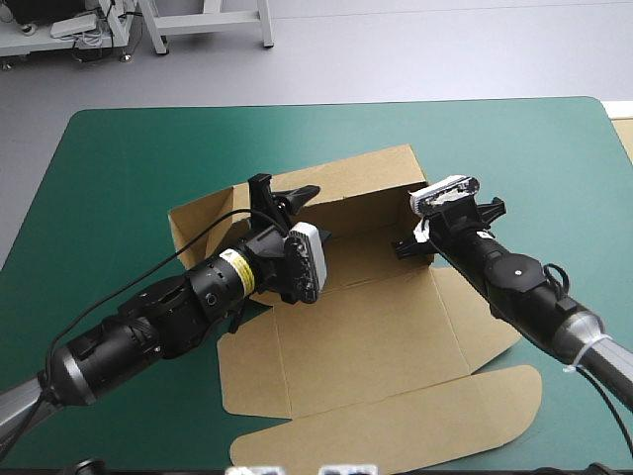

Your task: Fold the box

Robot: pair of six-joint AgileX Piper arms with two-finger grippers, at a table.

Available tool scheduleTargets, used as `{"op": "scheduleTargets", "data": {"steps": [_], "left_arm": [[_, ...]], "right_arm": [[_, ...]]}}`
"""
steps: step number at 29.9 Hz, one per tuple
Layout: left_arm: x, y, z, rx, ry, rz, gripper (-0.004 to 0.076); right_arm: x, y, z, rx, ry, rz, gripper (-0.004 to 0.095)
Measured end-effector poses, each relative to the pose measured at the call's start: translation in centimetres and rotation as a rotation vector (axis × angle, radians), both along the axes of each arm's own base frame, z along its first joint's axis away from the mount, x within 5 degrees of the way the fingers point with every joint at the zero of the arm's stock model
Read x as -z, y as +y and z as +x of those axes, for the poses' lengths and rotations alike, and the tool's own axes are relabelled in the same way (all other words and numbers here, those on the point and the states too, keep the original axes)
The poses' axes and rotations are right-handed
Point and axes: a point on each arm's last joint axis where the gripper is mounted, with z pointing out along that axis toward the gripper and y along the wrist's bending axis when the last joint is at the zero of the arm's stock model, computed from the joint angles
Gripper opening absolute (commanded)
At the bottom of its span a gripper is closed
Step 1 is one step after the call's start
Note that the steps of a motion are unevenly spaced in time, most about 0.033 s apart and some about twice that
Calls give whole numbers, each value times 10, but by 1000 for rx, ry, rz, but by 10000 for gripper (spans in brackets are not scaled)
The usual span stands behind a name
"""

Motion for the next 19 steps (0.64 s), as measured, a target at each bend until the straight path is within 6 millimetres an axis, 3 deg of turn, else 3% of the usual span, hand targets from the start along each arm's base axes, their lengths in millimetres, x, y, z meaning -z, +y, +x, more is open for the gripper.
{"op": "scheduleTargets", "data": {"steps": [3,7,12,19], "left_arm": [[-4,-1,-6,19,-9,-13,388],[-14,7,-13,0,8,-74,20],[-33,31,-23,-104,84,-212,15],[-55,86,-9,-663,319,-311,15]], "right_arm": [[2,1,9,-6,16,12,-19],[2,1,18,-12,25,22,-19],[-9,-8,28,-28,9,57,-19],[-32,-34,41,-121,1,104,-18]]}}
